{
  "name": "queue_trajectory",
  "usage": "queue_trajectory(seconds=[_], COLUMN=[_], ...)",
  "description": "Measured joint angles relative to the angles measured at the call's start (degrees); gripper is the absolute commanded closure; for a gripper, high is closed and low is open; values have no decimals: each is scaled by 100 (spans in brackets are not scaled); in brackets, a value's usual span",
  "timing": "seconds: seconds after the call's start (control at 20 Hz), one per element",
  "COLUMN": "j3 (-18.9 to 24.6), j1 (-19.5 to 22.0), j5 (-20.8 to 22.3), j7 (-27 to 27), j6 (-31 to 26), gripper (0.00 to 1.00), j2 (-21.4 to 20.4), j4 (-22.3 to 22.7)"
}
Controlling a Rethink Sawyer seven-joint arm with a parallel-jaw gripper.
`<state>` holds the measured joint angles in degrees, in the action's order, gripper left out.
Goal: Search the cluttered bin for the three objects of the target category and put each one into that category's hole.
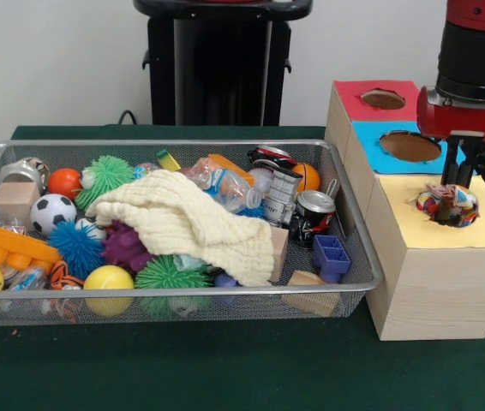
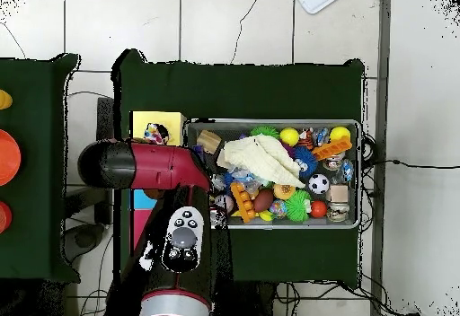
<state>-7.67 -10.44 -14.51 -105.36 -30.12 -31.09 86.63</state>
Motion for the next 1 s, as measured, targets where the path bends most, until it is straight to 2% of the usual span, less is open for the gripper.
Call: queue_trajectory(seconds=[1.0], j3=[-84], j1=[-87], j5=[13], j7=[0], j6=[85], gripper=[100], j2=[1], j4=[12])
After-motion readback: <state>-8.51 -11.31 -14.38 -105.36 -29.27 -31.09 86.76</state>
